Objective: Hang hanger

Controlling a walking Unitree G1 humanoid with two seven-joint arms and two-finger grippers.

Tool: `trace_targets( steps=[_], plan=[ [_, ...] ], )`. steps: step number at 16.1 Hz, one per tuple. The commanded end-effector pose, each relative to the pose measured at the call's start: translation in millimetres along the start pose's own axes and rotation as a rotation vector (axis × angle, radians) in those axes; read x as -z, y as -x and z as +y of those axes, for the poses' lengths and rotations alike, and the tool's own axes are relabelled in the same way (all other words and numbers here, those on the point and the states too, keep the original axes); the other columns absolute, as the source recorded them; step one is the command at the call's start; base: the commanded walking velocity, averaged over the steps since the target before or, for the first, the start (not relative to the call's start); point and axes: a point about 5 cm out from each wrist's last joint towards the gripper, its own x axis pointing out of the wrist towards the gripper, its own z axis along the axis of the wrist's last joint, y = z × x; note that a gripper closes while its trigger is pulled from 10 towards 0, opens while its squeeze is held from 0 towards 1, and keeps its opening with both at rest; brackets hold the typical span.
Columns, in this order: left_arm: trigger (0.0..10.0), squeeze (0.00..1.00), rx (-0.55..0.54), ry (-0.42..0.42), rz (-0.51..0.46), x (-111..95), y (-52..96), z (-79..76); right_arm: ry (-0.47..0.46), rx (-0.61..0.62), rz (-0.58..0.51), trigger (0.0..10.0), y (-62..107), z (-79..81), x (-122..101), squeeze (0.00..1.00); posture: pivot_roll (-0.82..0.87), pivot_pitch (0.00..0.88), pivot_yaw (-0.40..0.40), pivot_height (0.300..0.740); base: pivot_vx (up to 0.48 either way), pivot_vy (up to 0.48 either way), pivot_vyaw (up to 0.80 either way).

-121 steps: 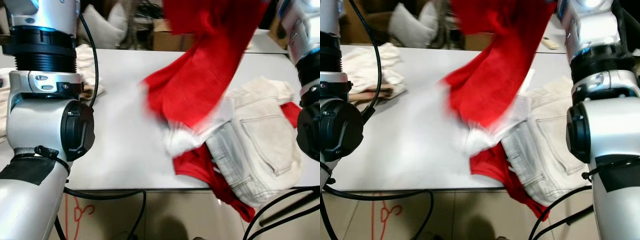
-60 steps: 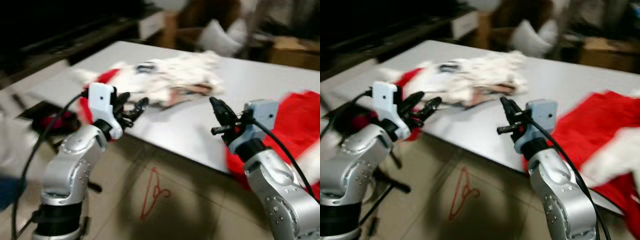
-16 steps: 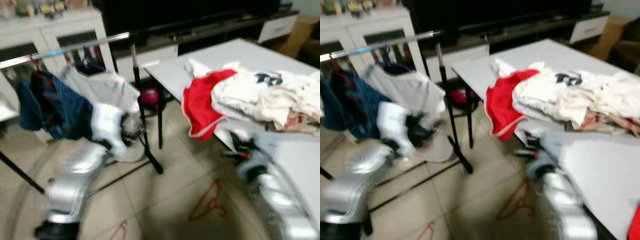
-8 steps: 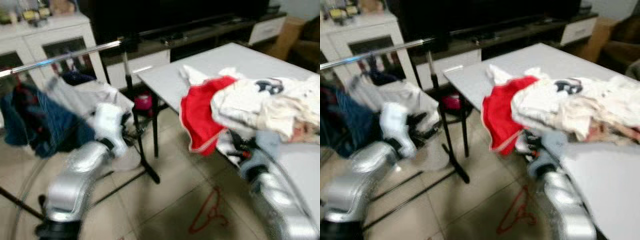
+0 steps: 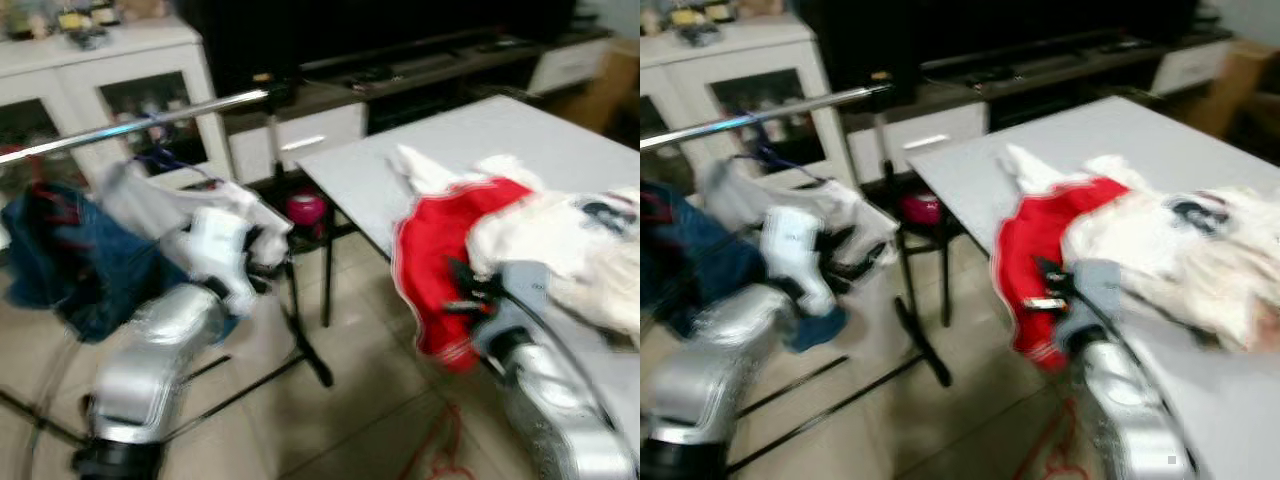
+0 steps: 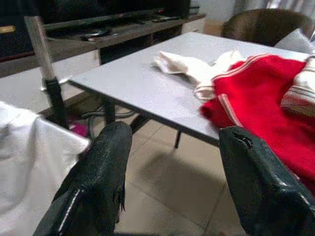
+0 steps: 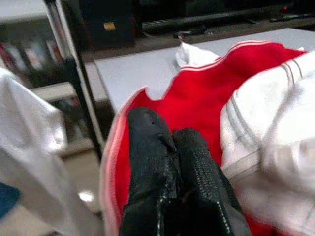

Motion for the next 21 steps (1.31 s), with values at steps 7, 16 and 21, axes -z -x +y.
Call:
trace_targets(
  steps=[7, 16, 21],
  plan=[
    [10.0, 0.0, -0.039, -0.03, -0.001, -2.9, 7.1, 9.5, 0.003, -0.089, -0.029, 10.0, -1.5, 16.1, -4.4, 0.0, -0.09, 0.0, 0.048, 0.74, 0.388, 0.0, 0.8],
    [10.0, 0.0, -0.031, -0.032, 0.025, 6.9, 10.5, 1.8, 0.055, -0.188, -0.069, 10.0, 7.7, 17.7, -8.0, 0.0, -0.09, 0.0, 0.054, 0.74, 0.203, 0.0, 0.8],
    [10.0, 0.0, -0.049, -0.065, 0.05, 13.4, 19.3, 5.6, 0.037, -0.265, -0.142, 10.0, 13.1, 14.9, -18.8, 0.0, -0.09, 0.0, 0.053, 0.74, 0.0, 0.0, 0.0]
  ],
)
